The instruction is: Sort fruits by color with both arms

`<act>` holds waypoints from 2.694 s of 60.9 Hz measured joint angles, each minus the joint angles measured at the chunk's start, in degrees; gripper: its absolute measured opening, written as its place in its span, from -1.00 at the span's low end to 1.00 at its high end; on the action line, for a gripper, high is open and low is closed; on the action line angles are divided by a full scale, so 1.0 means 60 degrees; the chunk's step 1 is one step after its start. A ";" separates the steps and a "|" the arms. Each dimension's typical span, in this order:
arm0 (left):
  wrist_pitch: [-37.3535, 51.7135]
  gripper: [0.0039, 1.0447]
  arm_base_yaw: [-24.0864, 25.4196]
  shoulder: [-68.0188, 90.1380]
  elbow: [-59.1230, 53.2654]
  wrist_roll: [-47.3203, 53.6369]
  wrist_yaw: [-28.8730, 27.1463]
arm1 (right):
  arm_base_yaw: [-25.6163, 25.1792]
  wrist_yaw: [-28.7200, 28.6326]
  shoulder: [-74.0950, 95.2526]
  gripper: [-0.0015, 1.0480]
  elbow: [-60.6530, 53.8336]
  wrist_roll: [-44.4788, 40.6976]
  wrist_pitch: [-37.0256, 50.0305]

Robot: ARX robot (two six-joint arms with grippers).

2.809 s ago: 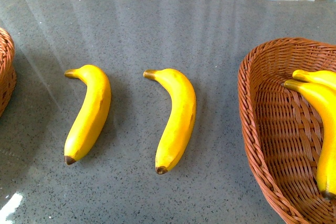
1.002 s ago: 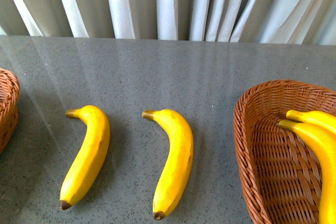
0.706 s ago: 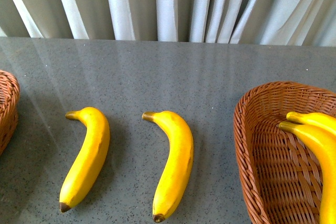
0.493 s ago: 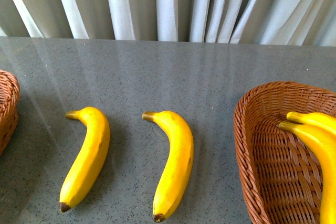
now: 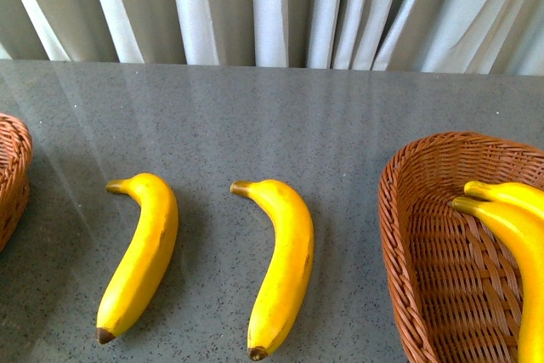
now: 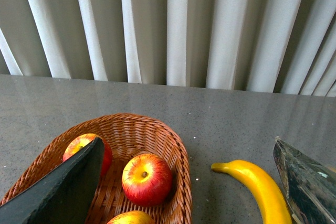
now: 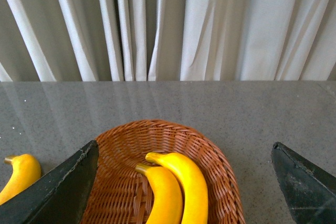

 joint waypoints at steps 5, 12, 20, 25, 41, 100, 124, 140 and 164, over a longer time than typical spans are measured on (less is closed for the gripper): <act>0.0000 0.83 0.0000 0.0000 0.0000 0.0000 -0.0004 | 0.0000 0.0000 0.0000 0.82 0.0000 0.0000 0.0000; 0.0000 0.83 0.0000 0.0000 0.0000 0.0000 -0.0011 | -0.0871 -0.2521 0.1107 0.82 0.0787 -0.0892 -0.1909; 0.0000 0.83 -0.0004 0.0000 0.0000 0.0000 0.0000 | -0.2328 -0.6958 0.5843 0.82 0.3391 -0.2634 -0.2685; 0.0000 0.83 -0.0004 0.0000 0.0000 0.0000 -0.0004 | -0.1818 -0.6062 0.7482 0.82 0.4237 -0.2681 -0.0976; 0.0000 0.83 -0.0004 0.0000 0.0000 0.0000 0.0000 | 0.1410 -0.3442 1.3114 0.82 0.7012 -0.1548 0.0474; 0.0000 0.83 -0.0004 -0.0004 0.0000 0.0000 -0.0004 | 0.7074 -0.0430 2.2276 0.82 1.6837 0.2871 -0.3916; 0.0000 0.83 -0.0004 0.0000 0.0000 0.0000 0.0000 | 0.7089 -0.0936 2.3066 0.82 1.8163 0.3865 -0.4594; 0.0000 0.83 -0.0004 0.0000 0.0000 0.0000 0.0000 | 0.7082 -0.1002 2.3289 0.82 1.8462 0.4433 -0.4987; 0.0000 0.83 -0.0004 -0.0004 0.0000 0.0000 0.0000 | 0.7100 -0.0889 2.3769 0.82 1.8640 0.4506 -0.5206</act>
